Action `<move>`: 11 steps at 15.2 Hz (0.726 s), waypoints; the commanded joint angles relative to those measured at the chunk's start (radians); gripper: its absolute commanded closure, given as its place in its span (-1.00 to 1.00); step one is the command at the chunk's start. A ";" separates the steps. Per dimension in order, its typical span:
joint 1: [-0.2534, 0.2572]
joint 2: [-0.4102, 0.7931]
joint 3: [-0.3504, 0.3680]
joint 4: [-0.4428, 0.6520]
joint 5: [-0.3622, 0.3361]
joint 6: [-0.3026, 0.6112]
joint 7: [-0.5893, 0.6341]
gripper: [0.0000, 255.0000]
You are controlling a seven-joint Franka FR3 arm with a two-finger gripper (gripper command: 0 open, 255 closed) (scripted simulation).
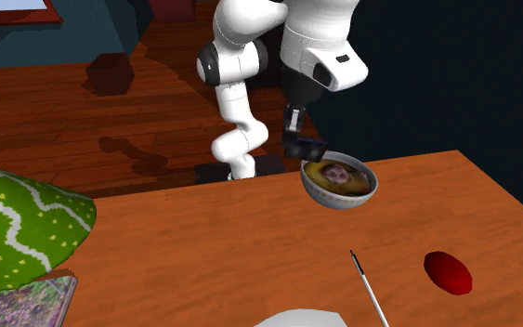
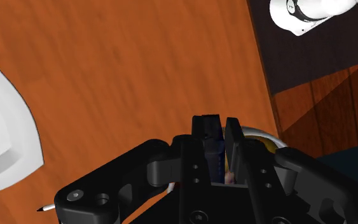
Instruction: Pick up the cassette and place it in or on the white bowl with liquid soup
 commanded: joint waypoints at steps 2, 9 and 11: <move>0.024 0.052 0.038 0.071 0.028 -0.024 0.074 1.00; 0.070 0.127 0.096 0.150 0.065 -0.034 0.195 1.00; 0.072 0.095 0.098 0.078 0.063 0.006 0.199 1.00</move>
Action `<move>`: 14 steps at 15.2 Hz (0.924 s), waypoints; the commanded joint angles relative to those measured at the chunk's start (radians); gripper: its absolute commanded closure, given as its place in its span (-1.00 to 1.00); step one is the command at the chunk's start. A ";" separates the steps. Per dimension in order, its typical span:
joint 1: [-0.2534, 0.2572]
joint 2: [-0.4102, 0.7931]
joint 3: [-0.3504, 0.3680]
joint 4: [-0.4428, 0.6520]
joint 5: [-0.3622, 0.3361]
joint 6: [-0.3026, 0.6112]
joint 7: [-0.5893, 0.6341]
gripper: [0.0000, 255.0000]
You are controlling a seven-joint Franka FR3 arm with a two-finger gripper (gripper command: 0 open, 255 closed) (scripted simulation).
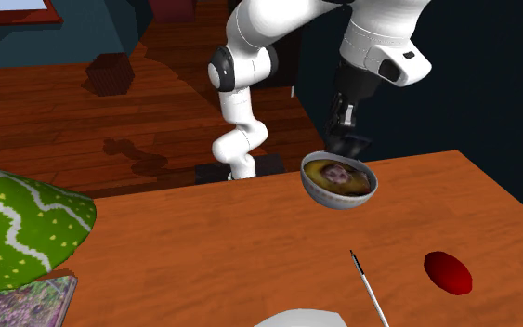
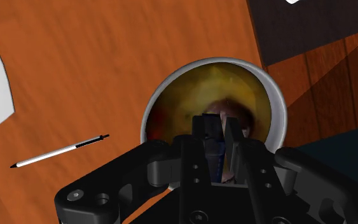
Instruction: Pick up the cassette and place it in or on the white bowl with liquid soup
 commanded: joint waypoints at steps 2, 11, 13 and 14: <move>0.002 -0.044 0.003 -0.104 -0.003 0.061 0.006 1.00; 0.003 -0.139 0.007 -0.349 -0.008 0.210 0.018 1.00; 0.003 -0.156 0.008 -0.396 -0.009 0.241 0.020 1.00; 0.003 -0.166 0.008 -0.426 -0.010 0.261 0.021 1.00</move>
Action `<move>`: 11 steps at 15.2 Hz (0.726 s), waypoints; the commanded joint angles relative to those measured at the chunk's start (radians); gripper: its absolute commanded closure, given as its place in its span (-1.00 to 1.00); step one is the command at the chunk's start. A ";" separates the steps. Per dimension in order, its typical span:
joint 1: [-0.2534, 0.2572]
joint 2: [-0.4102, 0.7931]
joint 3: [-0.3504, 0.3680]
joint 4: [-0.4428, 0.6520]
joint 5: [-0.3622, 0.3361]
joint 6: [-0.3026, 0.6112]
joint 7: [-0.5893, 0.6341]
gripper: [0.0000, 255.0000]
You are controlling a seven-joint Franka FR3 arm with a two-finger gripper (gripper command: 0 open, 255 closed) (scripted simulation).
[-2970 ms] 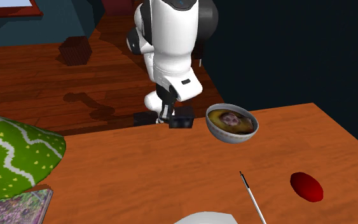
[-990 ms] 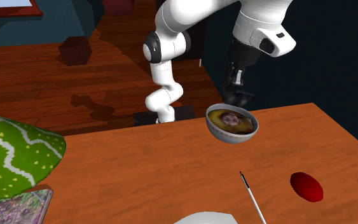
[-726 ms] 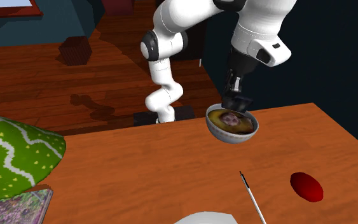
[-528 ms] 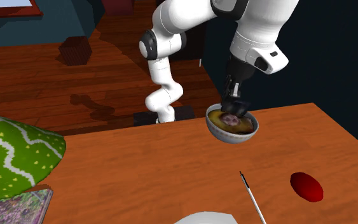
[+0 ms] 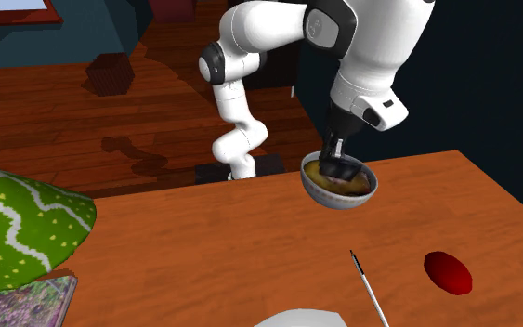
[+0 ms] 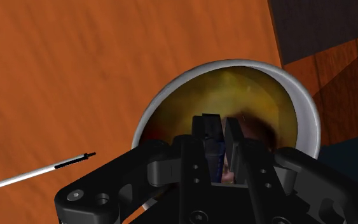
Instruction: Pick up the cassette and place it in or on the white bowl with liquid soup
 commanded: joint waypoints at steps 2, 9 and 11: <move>0.000 -0.013 0.000 -0.033 -0.001 0.021 0.001 1.00; 0.000 -0.012 0.000 -0.033 -0.001 0.021 0.002 -1.00; 0.000 -0.012 0.000 -0.032 0.000 0.021 0.002 -1.00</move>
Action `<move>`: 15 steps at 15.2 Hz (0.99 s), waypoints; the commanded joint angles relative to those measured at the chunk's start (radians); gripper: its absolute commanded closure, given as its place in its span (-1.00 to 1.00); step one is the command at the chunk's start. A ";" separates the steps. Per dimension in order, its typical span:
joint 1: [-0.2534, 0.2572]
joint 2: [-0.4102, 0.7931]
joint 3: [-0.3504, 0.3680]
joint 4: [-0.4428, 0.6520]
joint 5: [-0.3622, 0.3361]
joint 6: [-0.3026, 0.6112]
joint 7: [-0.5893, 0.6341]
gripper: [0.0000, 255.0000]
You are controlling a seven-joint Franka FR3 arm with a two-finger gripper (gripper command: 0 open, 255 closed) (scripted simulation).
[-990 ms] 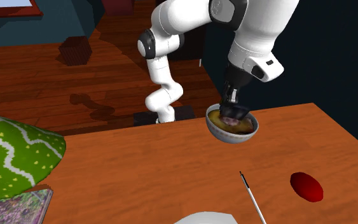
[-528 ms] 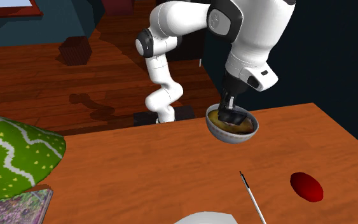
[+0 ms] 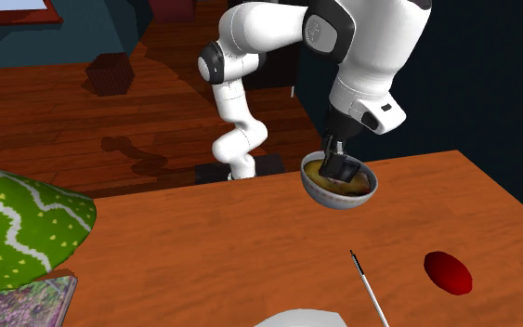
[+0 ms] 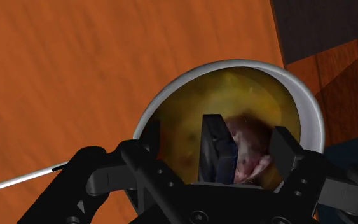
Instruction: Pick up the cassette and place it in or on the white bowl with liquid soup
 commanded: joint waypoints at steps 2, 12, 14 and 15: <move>0.000 0.000 0.000 0.000 0.000 0.000 0.000 -1.00; -0.001 0.109 -0.004 0.258 0.007 -0.150 -0.011 -1.00; -0.001 0.109 -0.004 0.258 0.007 -0.150 -0.011 -1.00; -0.001 0.109 -0.004 0.258 0.007 -0.150 -0.011 -1.00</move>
